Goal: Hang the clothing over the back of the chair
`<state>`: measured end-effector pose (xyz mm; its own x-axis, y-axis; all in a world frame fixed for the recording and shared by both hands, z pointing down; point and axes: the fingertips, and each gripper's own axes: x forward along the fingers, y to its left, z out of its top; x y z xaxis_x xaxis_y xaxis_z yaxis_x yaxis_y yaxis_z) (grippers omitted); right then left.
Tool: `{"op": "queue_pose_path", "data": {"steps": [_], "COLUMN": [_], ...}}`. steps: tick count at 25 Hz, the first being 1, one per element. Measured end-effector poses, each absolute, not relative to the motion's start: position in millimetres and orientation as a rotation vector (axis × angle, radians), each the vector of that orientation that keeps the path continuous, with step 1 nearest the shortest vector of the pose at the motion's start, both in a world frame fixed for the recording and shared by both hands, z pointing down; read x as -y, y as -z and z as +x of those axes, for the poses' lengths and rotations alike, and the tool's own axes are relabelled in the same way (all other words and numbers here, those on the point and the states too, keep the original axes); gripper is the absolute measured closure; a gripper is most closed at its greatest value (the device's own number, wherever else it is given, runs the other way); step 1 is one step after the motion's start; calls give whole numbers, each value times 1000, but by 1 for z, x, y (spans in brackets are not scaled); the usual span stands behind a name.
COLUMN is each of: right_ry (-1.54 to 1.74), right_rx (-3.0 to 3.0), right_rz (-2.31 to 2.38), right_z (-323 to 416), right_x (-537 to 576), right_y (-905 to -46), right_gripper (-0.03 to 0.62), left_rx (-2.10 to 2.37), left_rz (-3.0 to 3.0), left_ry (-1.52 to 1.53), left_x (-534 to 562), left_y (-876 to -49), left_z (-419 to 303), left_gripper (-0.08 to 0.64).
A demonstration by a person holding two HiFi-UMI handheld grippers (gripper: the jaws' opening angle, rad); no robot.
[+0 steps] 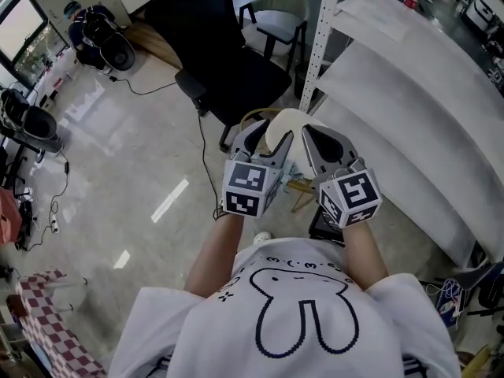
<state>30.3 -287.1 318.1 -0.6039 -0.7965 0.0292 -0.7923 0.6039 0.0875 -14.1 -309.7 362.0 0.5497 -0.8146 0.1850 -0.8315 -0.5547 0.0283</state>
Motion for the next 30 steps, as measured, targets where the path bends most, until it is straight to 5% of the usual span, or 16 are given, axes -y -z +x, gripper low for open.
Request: {"op": "queue_pose_path", "data": {"steps": [10,30], "right_ry": [94,117], "right_rx": [2763,2722], "right_rz": [1361,1366], "right_z": [31,25], "right_x": [275,271], "right_y": [-304,-305], "right_gripper": [577,577], "left_rx": [1438,1356], "left_rz": [2819,2866], "left_ry": [-120,-106], "left_x": [290,287], "left_y": [-316,-313], "left_z": [2,7], "left_gripper": [545,546]}}
